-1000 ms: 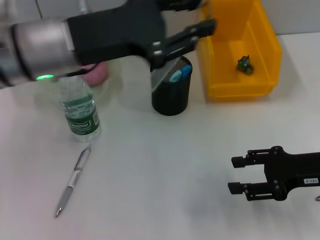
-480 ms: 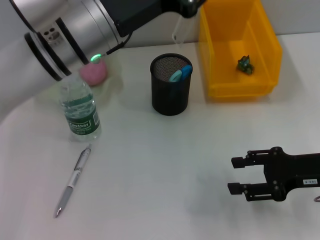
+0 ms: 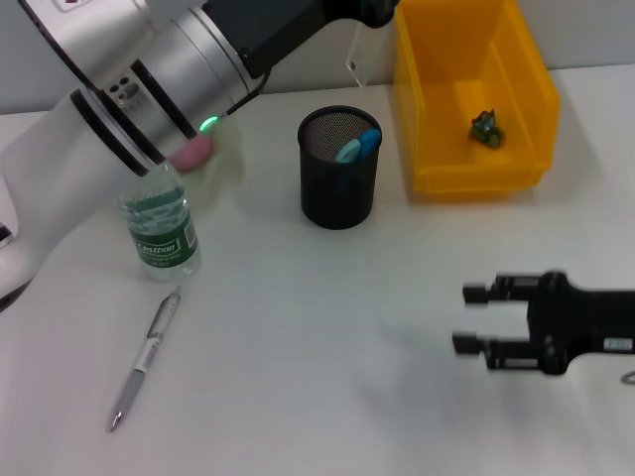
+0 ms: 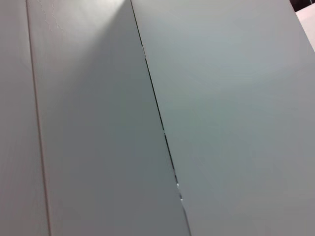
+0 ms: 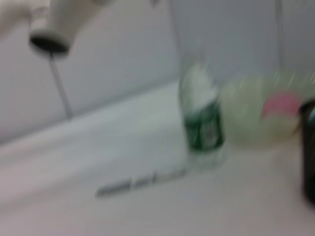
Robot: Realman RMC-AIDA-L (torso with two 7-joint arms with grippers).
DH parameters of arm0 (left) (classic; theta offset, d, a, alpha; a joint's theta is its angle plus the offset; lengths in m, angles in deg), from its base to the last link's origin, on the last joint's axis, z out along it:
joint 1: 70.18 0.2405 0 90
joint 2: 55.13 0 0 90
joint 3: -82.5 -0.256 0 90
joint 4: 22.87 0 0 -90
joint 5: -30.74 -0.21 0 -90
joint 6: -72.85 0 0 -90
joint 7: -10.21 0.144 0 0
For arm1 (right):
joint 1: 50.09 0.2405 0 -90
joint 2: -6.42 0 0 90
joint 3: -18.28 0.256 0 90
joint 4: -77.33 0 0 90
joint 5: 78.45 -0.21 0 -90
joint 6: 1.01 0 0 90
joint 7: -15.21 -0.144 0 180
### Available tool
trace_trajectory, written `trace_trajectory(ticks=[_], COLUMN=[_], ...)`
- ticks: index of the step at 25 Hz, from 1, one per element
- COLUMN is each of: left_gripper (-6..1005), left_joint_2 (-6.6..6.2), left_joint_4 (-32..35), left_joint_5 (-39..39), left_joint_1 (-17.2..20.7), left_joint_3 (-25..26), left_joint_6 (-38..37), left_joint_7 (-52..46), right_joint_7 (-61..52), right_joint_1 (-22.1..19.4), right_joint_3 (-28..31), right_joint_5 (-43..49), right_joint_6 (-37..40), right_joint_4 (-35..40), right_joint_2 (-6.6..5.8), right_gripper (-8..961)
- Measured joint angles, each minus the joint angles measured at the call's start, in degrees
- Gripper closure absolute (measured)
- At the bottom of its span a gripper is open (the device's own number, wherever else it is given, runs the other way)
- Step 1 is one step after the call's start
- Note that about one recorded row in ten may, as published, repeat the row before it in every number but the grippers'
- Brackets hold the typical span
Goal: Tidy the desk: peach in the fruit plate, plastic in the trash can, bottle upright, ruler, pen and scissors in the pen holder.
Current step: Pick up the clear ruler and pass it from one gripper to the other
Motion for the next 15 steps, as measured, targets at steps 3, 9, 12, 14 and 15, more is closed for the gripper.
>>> trace_trajectory(ticks=[3,9,12,14,15], left_gripper=[614,614,614,614,614], left_joint_2=[0.0,0.0,0.0,-0.01,0.0], left_joint_4=[0.03,0.06,0.08,-0.02,-0.02], left_joint_5=[1.14,2.47,2.79,2.84,2.85], left_joint_1=[0.64,2.36,3.57,4.22,4.46], left_joint_3=[0.01,-0.09,-0.21,-0.3,-0.41], left_joint_6=[-0.03,-1.25,-2.88,-3.15,-3.2], left_joint_7=[0.09,0.23,0.36,0.39,0.4], right_joint_7=[5.48,25.23,37.89,43.72,46.55], right_joint_1=[-2.42,-7.73,-8.39,-7.84,-7.23], right_joint_3=[2.92,5.12,5.11,5.14,5.15], right_joint_5=[-7.36,-25.33,-34.02,-37.02,-38.1], right_joint_6=[0.87,3.8,7.05,8.77,9.43], right_joint_4=[-2.19,-12.66,-22.03,-27.41,-30.29], right_joint_2=[-0.04,0.26,0.24,0.22,0.26], right_gripper=[273,273,273,273,273])
